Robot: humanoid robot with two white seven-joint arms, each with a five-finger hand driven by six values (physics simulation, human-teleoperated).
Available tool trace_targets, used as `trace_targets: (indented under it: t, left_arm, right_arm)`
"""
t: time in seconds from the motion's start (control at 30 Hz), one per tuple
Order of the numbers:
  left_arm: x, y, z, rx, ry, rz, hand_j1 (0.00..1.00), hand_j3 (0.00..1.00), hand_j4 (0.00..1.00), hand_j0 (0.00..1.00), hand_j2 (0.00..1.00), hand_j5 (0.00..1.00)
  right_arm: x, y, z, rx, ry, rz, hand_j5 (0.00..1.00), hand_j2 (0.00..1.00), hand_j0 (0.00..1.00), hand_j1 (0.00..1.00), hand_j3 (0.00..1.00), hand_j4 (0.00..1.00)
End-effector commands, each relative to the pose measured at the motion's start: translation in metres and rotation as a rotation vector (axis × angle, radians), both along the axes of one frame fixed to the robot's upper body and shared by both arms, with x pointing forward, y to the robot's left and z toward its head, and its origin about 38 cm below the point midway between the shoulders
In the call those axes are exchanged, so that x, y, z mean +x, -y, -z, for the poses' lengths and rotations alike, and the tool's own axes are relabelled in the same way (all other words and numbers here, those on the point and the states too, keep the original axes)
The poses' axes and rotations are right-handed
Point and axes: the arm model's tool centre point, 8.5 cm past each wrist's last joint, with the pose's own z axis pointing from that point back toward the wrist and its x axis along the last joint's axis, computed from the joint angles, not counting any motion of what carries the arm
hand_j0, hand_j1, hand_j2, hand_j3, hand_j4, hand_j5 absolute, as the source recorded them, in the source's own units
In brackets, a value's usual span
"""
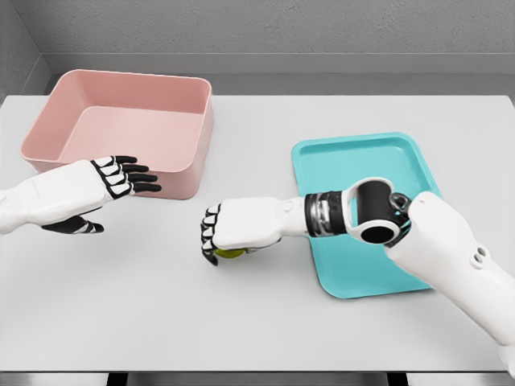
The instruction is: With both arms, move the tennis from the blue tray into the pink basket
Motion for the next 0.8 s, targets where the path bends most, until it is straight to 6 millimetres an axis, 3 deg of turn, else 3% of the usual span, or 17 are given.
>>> trace_targets:
  t: [0.0,0.37,0.4,0.43,0.47,0.67,0.77]
  left_arm:
    - [0.0,0.0,-0.001,-0.006,-0.002,-0.002,1.0,1.0,1.0,1.0,1.0,1.0]
    - [0.0,0.0,0.0,-0.006,-0.003,-0.002,1.0,1.0,1.0,1.0,1.0,1.0]
    - [0.0,-0.001,0.0,-0.006,-0.004,-0.002,1.0,1.0,1.0,1.0,1.0,1.0]
    - [0.0,-0.001,0.0,-0.004,-0.003,-0.002,1.0,1.0,1.0,1.0,1.0,1.0]
    - [0.0,-0.001,0.0,-0.006,-0.004,-0.002,1.0,1.0,1.0,1.0,1.0,1.0]
    - [0.0,-0.001,0.0,-0.004,-0.003,-0.002,1.0,1.0,1.0,1.0,1.0,1.0]
    - [0.0,-0.001,-0.001,-0.004,-0.002,-0.002,1.0,1.0,1.0,1.0,1.0,1.0]
  right_arm:
    - [0.002,-0.005,0.008,-0.008,-0.018,0.006,0.44,0.44,0.44,0.44,0.44,0.44]
    - [0.006,-0.014,0.023,-0.031,-0.045,0.018,0.46,0.46,0.46,0.46,0.46,0.46]
    - [0.006,-0.013,0.024,-0.032,-0.047,0.019,0.58,0.58,0.58,0.58,0.58,0.58]
    - [0.007,-0.012,0.024,-0.032,-0.049,0.021,0.89,0.89,0.89,0.89,0.89,0.89]
    - [0.008,-0.012,0.023,-0.028,-0.046,0.025,0.98,0.98,0.98,0.98,0.98,0.98]
    - [0.011,-0.002,0.022,-0.032,-0.044,0.045,0.99,0.99,0.99,0.99,0.99,0.99]
    - [0.018,0.018,0.003,-0.011,-0.005,0.08,1.0,1.0,1.0,1.0,1.0,1.0]
